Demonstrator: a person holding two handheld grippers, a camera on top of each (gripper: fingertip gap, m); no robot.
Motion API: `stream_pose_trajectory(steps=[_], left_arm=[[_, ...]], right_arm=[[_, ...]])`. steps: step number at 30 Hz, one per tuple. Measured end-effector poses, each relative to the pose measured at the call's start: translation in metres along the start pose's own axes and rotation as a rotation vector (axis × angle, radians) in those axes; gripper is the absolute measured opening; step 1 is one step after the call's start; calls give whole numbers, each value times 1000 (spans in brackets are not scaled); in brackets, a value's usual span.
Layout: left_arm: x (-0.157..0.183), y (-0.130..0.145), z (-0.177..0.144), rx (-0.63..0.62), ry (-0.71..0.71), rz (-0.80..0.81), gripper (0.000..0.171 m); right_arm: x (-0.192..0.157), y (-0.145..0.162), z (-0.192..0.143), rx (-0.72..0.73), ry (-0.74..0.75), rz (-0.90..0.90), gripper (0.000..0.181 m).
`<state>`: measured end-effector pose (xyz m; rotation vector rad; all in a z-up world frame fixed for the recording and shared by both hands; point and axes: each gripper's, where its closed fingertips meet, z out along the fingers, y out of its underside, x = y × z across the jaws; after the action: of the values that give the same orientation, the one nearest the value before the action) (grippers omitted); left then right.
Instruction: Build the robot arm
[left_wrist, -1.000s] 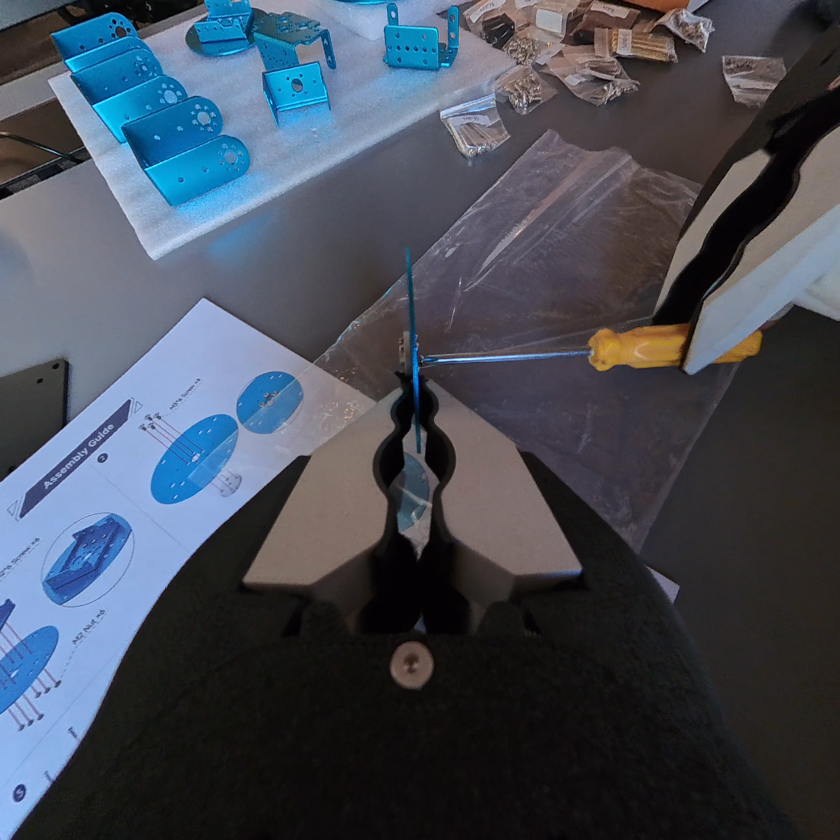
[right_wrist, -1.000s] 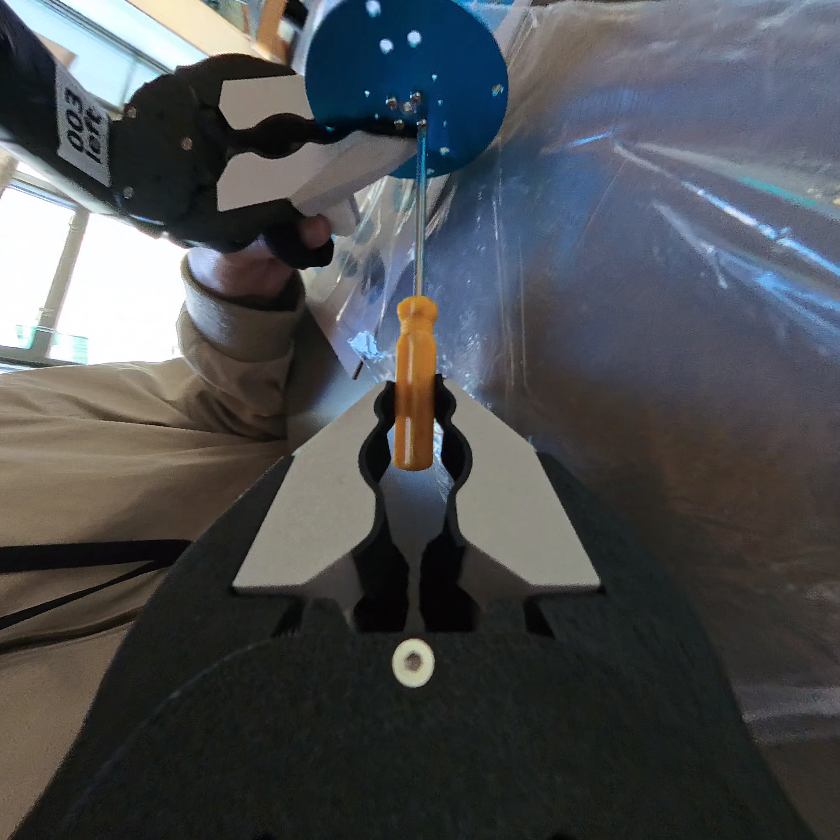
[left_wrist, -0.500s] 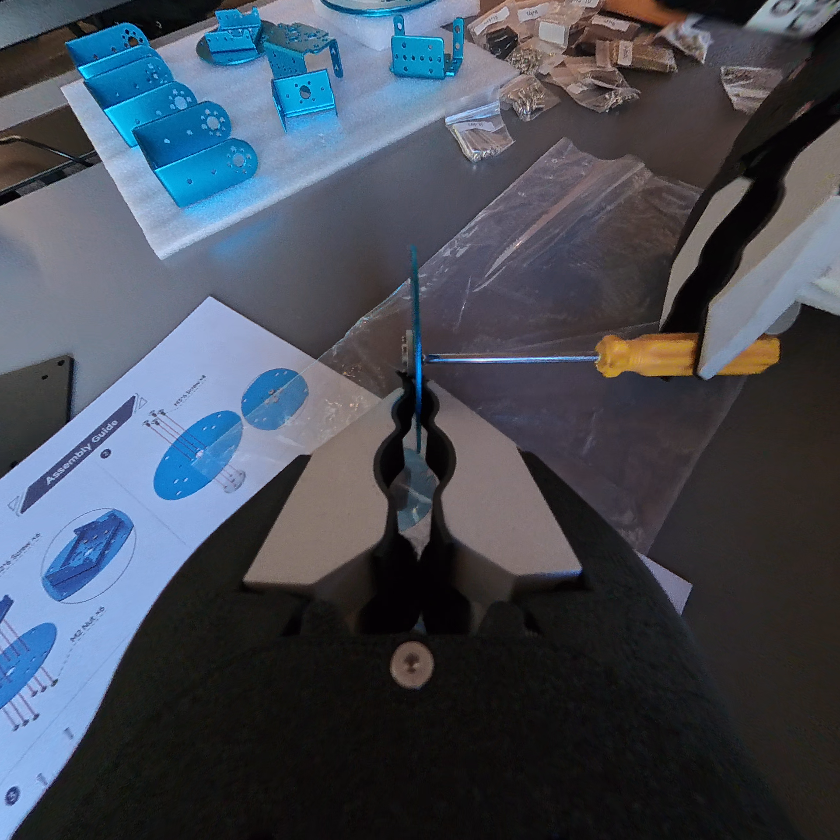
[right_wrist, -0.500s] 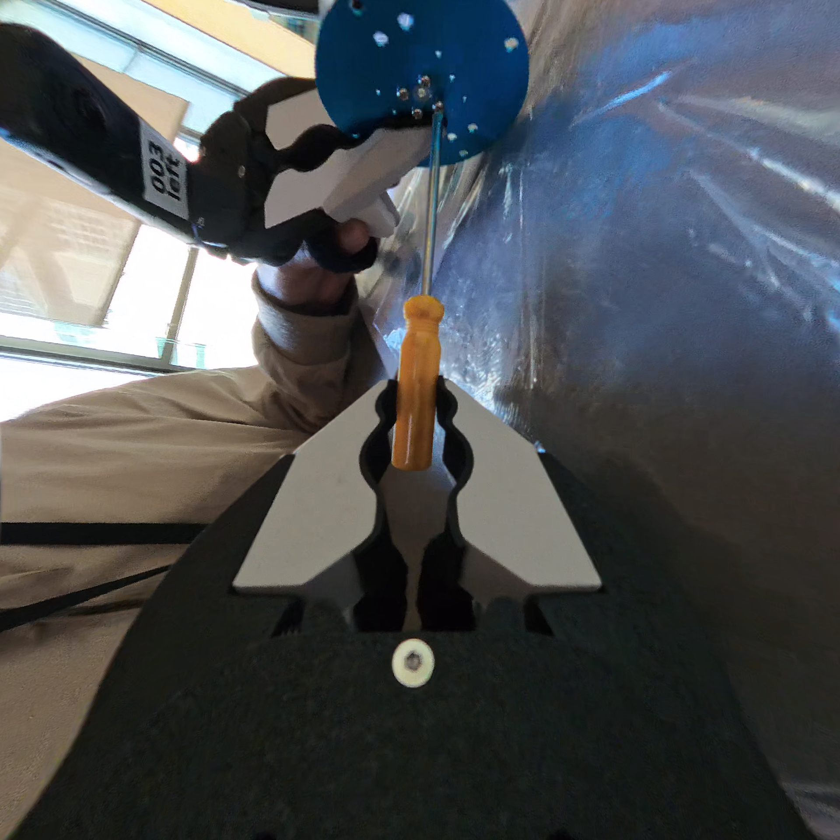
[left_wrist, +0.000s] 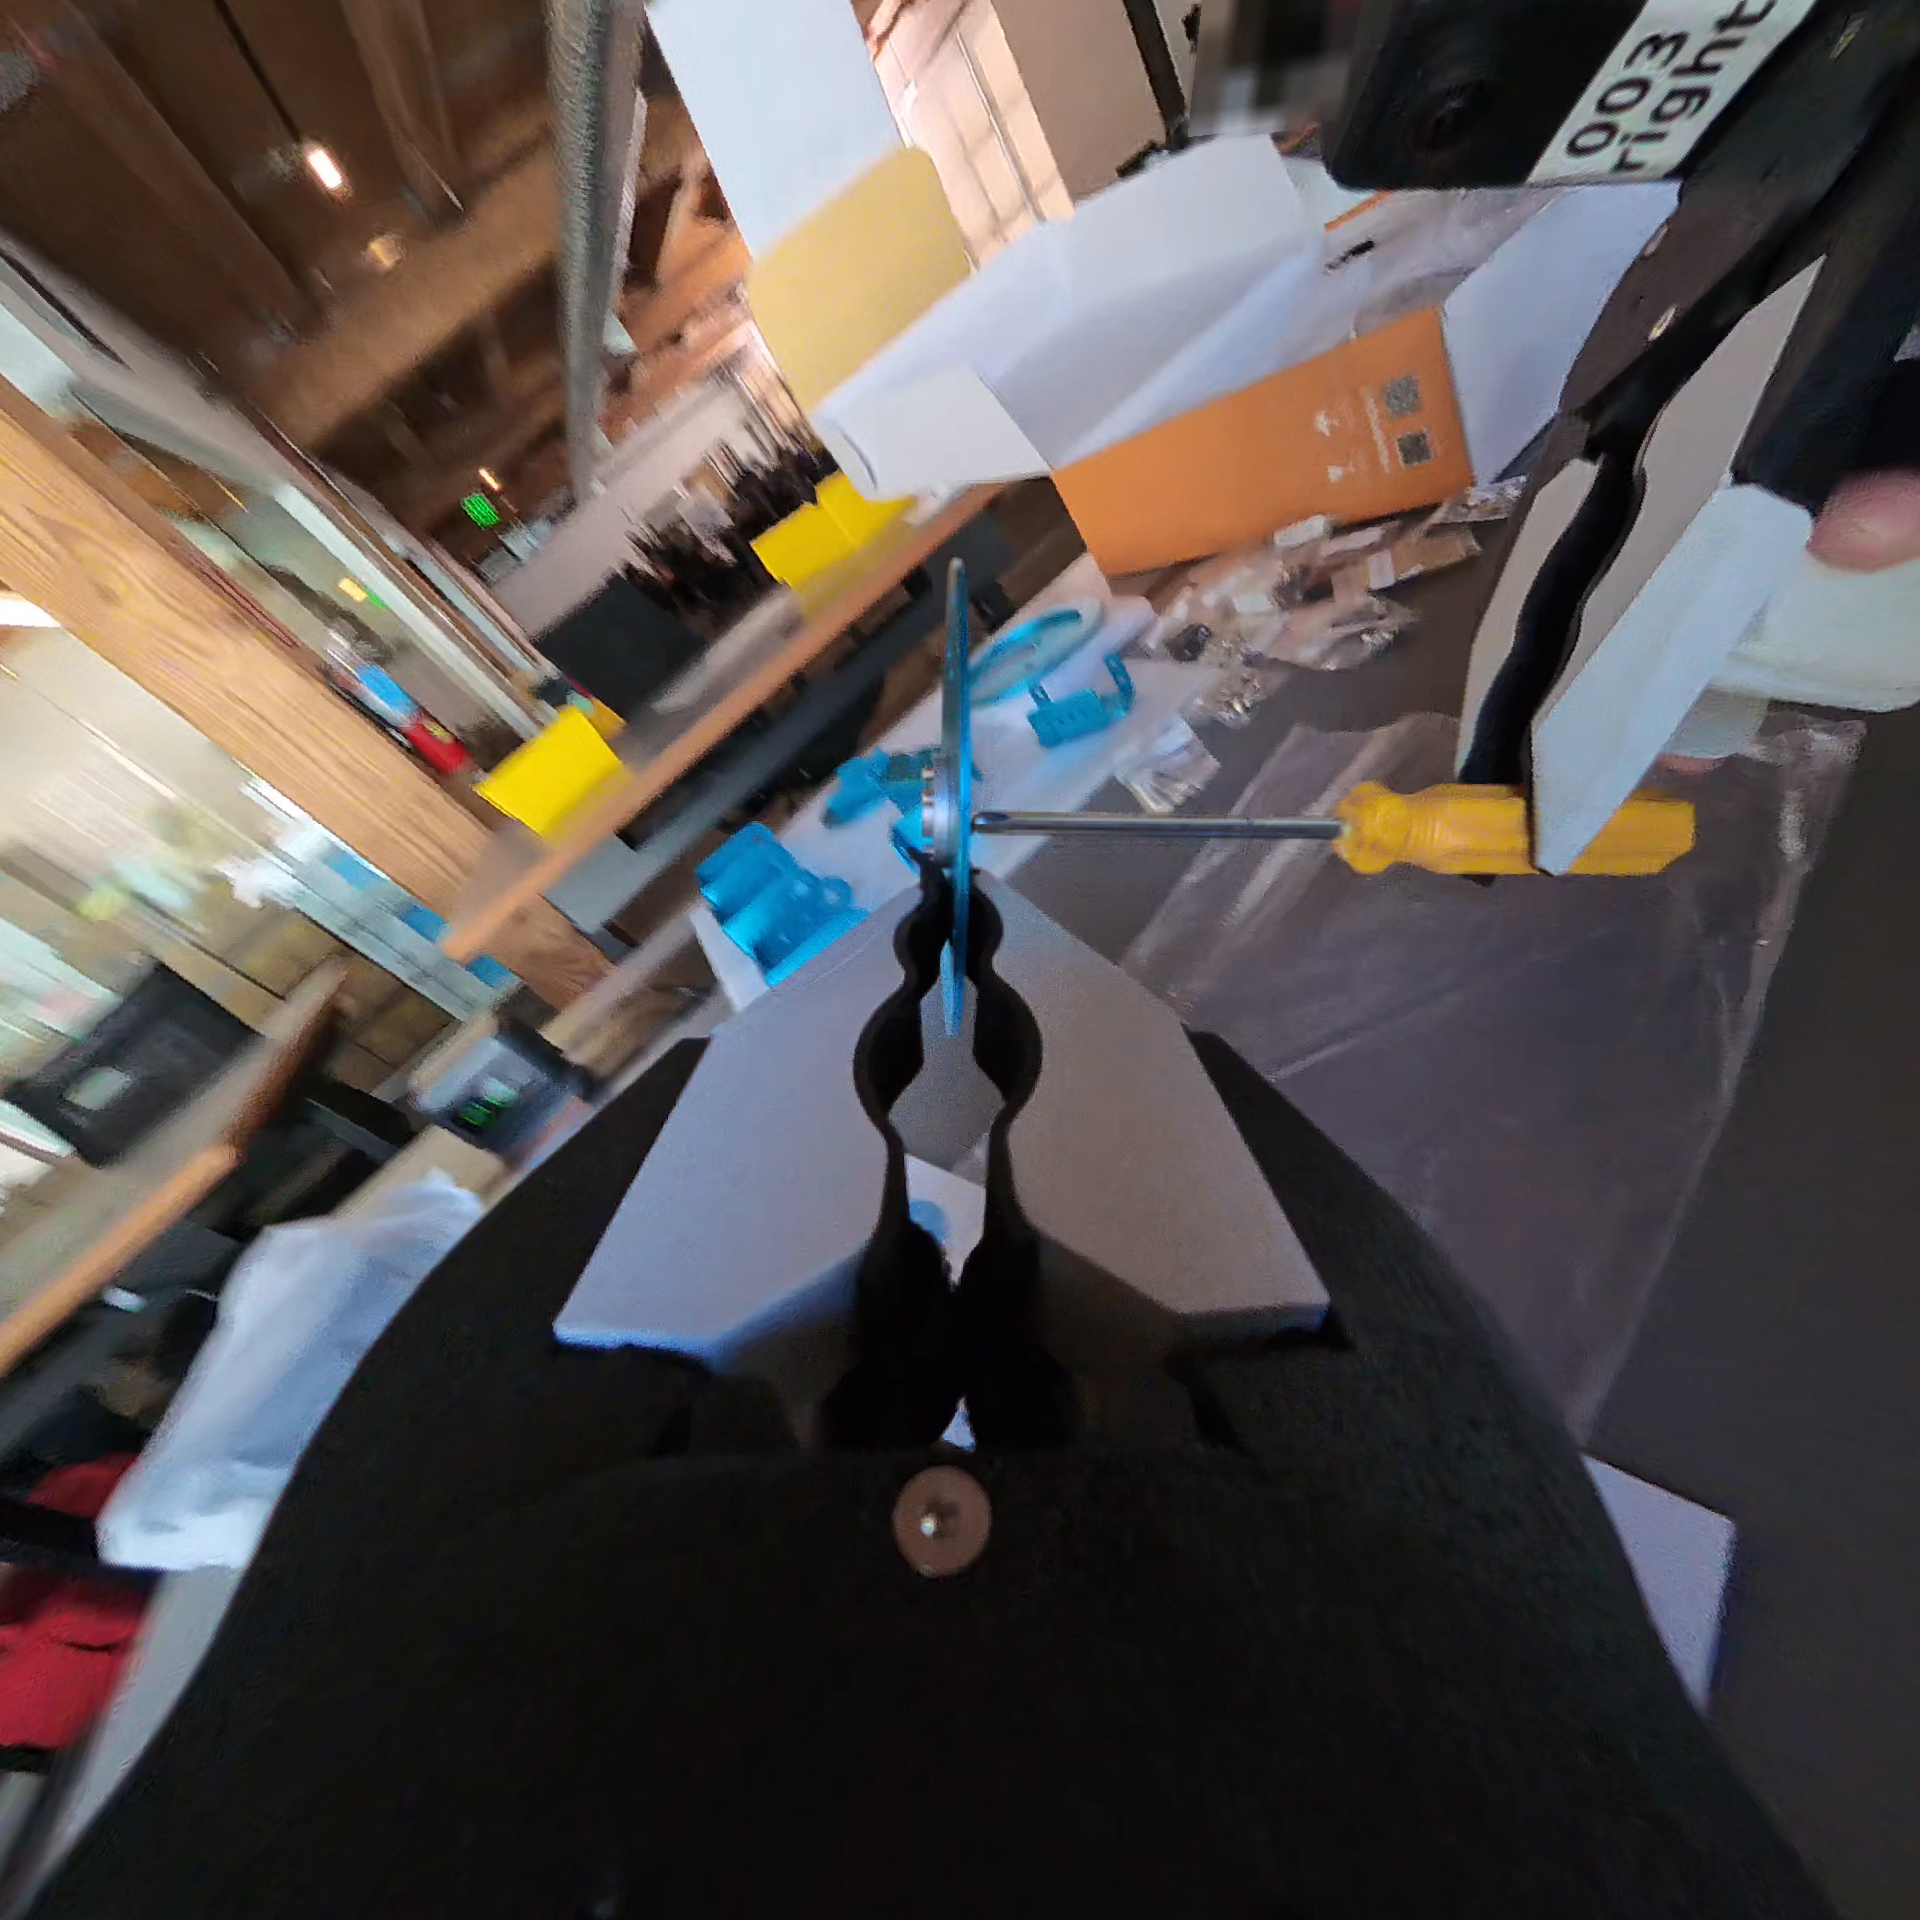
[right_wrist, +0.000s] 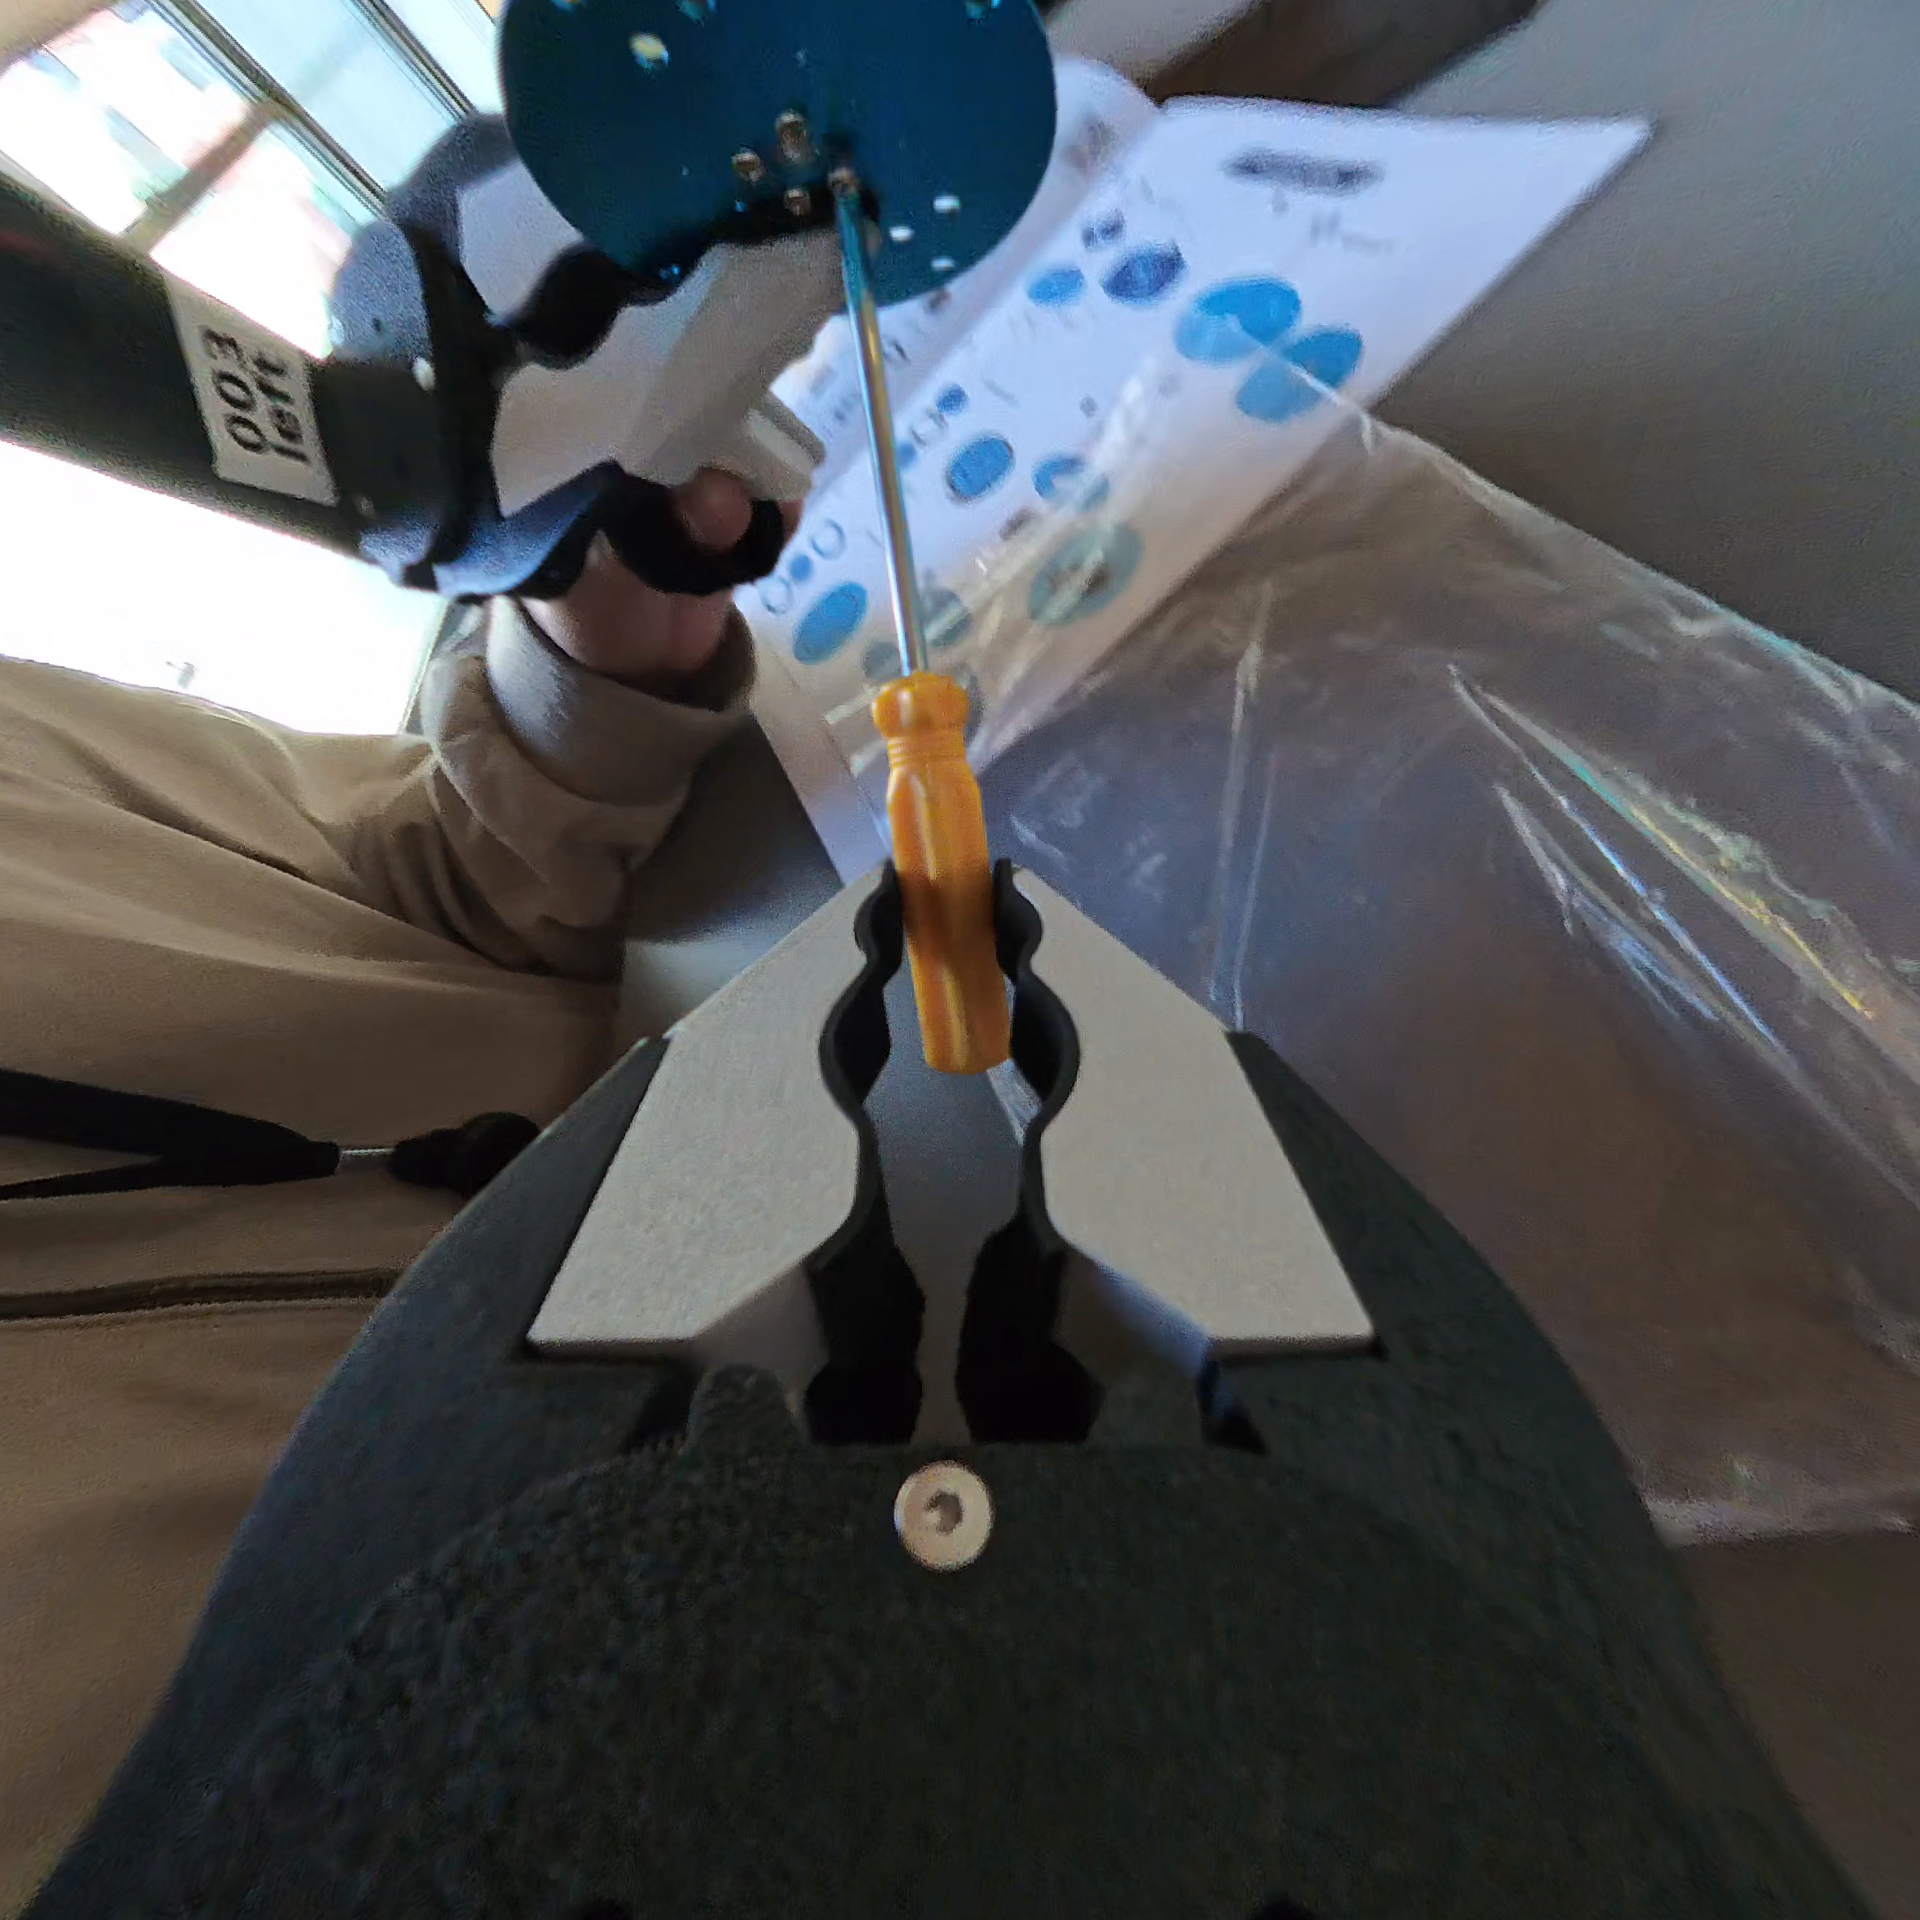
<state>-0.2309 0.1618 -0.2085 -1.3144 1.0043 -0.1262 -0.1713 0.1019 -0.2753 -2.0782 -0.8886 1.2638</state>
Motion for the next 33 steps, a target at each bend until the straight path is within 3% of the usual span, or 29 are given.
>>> stream_pose_trajectory(steps=[6,10,14,19,33], left_arm=[[-2,-58,-19,202,-108,255,2],[-2,-93,-32,302,-173,416,2],[1,-116,-42,364,-218,579,2],[6,-123,-44,396,-210,661,2],[8,-120,-38,408,-204,647,2]], right_arm=[[-24,-13,-2,135,-76,-246,16],[-34,-32,-7,308,-50,-501,15],[-39,-49,-14,431,-9,-643,15],[-40,-54,-12,452,13,-702,15],[-39,-52,-10,430,-65,-637,16]])
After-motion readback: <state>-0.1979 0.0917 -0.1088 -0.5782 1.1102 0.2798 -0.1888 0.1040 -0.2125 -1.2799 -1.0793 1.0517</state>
